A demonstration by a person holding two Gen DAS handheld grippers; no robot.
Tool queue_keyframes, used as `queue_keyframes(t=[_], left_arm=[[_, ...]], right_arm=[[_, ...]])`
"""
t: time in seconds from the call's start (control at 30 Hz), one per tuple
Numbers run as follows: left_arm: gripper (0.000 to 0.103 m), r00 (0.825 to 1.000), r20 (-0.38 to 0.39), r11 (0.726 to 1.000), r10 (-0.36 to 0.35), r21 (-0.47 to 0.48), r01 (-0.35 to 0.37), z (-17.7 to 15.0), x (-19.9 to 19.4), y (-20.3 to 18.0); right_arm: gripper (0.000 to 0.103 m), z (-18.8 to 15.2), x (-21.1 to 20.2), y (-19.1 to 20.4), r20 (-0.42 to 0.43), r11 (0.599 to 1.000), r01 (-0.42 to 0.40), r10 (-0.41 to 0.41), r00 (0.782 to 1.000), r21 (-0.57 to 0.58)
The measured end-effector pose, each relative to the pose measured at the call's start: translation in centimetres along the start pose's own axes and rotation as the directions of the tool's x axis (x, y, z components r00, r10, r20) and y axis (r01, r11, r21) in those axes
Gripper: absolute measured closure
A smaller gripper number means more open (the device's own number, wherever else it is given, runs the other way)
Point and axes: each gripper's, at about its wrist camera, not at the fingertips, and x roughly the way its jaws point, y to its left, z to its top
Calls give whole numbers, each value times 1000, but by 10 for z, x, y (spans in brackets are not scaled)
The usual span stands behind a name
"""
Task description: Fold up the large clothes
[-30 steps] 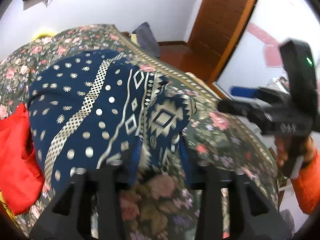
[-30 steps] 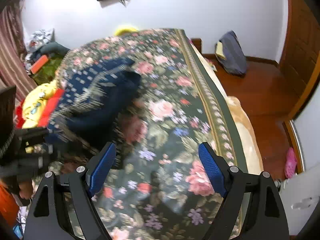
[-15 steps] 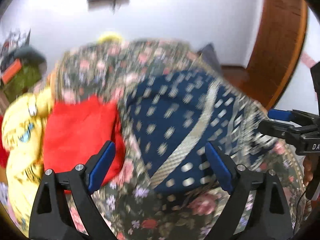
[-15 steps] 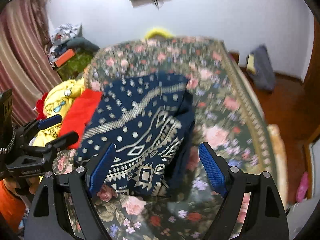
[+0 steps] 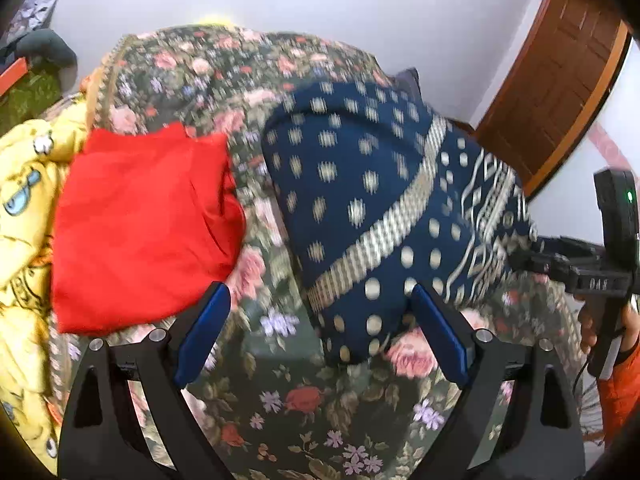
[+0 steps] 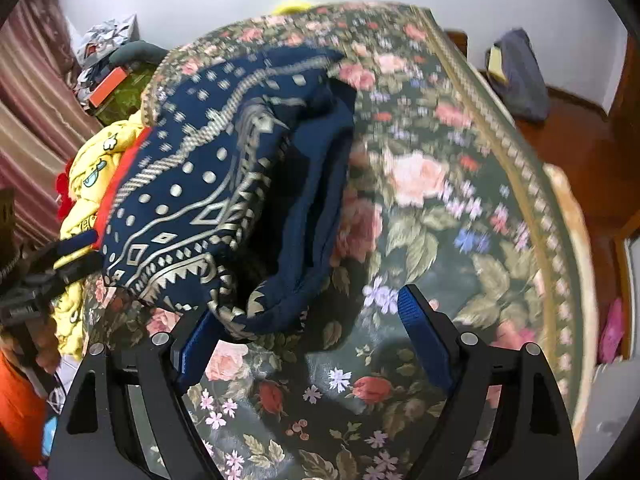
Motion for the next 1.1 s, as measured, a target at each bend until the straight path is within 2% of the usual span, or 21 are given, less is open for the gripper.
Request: queue_keyframes(t=[0.1, 0.2, 0.27, 0.3, 0.4, 0.47, 0.53, 0.57, 0.63, 0.77, 0.97, 1.03, 1.1], left_arm=[[11, 999, 35, 999, 36, 18, -37, 21, -6, 0], [11, 998, 43, 999, 40, 29, -41, 38, -3, -1], [11, 1000, 29, 1000, -2, 14, 1, 46, 5, -1], [11, 999, 18, 999, -46, -2, 46, 50, 11, 0], [11, 990, -36, 990, -134, -59, 132, 56, 35, 3], [11, 982, -78, 980, -173, -114, 163, 57, 55, 10], [11, 965, -118, 960, -233, -186, 209, 54, 75, 19], [10, 950, -126, 938, -286, -237, 251, 52, 84, 25], [4, 936, -131, 911, -328, -306, 276, 49, 95, 30], [0, 919, -151, 895, -365, -330, 301, 53, 113, 27], [0, 891, -166, 862, -422, -378, 338, 59, 130, 31], [6, 895, -157, 861, -416, -383, 333, 58, 127, 31], [15, 915, -147, 885, -377, -349, 309, 57, 116, 26]], right_arm=[[20, 10, -7, 4, 39, 1000, -14, 14, 999, -9], [20, 23, -7, 3, 65, 997, -74, 74, 995, -4], [20, 33, 0, 2, 54, 988, -150, 148, 988, 31], [20, 37, 5, 1, 40, 983, -176, 174, 984, 44], [20, 49, 26, -1, -6, 978, -196, 197, 980, 67], [20, 54, 44, -6, -48, 975, -200, 205, 978, 92], [20, 56, 60, -15, -87, 966, -223, 236, 968, 134], [20, 56, 70, -19, -110, 958, -237, 256, 960, 160], [20, 56, 84, -24, -144, 941, -279, 309, 940, 193], [17, 60, 91, -15, -138, 929, -335, 357, 924, 159], [17, 64, 97, -7, -114, 893, -407, 432, 895, 191], [21, 64, 96, -4, -115, 889, -412, 438, 891, 198], [34, 63, 93, 1, -120, 898, -396, 422, 899, 192]])
